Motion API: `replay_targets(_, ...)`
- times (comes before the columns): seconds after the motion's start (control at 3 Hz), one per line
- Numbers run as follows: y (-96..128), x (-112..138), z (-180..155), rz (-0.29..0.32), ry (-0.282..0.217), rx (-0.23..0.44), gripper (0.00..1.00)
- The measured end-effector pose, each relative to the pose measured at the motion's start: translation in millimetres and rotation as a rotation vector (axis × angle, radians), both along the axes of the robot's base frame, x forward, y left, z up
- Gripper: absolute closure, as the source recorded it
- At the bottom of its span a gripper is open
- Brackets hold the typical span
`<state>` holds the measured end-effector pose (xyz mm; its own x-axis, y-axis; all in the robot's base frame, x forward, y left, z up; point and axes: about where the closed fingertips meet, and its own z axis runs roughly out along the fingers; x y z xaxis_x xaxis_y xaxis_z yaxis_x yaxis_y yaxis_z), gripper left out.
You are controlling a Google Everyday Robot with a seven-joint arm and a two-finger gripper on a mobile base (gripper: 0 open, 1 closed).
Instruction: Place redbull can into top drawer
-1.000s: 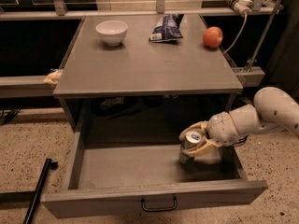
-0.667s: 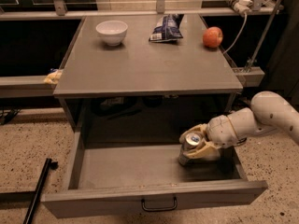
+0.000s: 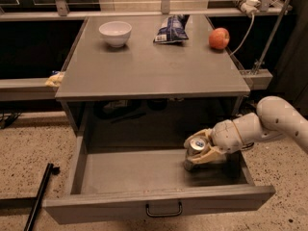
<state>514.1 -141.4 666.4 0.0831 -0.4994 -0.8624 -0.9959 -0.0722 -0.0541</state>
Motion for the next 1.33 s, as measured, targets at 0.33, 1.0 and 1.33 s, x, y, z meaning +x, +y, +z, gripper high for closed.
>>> replay_targets(0.33,0.0,0.0,0.0,0.0,0.0,0.0,0.58)
replay_targets(1.0,0.1,0.0,0.0,0.0,0.0,0.0,0.13)
replay_targets(1.33,0.1,0.0,0.0,0.0,0.0,0.0,0.0)
